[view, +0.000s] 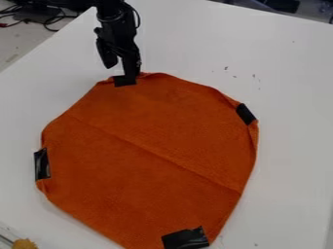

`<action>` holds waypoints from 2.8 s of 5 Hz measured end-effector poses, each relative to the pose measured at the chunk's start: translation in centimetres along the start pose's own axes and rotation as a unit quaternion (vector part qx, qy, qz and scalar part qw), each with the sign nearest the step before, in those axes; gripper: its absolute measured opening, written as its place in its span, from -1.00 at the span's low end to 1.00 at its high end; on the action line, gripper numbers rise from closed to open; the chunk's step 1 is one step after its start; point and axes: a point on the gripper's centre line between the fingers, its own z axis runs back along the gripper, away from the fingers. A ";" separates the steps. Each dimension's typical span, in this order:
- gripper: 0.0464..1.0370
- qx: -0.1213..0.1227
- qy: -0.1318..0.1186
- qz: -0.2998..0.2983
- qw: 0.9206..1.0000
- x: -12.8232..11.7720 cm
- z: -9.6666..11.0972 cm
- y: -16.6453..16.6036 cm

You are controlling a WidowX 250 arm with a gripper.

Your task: Fold the cloth from the top left to the bottom right

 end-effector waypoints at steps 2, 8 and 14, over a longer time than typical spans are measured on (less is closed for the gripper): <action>0.93 -0.002 -0.005 0.009 1.000 0.2 -1.0 0.0; -0.92 0.072 -0.013 -0.012 0.997 0.7 3.4 -1.9; -0.28 0.044 -0.121 0.060 0.990 -9.7 7.0 -18.0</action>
